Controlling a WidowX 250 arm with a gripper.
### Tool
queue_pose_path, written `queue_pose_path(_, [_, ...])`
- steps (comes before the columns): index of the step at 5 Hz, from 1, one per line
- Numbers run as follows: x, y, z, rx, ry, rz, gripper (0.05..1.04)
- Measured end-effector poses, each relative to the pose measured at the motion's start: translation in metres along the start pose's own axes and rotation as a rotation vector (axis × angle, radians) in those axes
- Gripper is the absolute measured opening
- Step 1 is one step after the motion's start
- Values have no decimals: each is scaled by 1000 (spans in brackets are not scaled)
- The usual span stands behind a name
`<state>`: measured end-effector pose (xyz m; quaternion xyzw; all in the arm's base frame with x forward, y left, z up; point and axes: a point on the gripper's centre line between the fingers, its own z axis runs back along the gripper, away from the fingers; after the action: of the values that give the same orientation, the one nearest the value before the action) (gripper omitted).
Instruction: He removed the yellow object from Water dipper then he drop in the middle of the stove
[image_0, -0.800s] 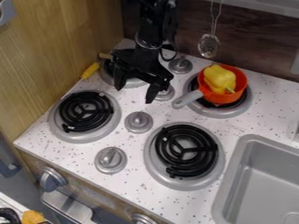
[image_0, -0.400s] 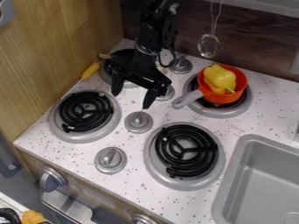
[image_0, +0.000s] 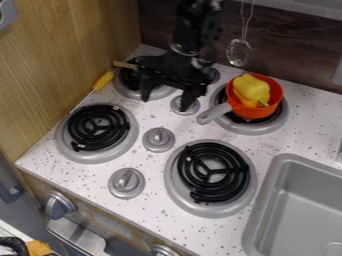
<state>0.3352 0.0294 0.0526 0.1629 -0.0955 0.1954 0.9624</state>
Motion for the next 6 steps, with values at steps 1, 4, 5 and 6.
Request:
queue_pose_path(1, [1, -21, 11, 8, -88, 94, 993])
queue_pose_path(4, [31, -80, 48, -99, -395, 220, 993])
queue_pose_path(5, [43, -99, 40, -165, -450, 203, 993])
queue_pose_path(6, [51, -119, 36, -238, -472, 172, 993])
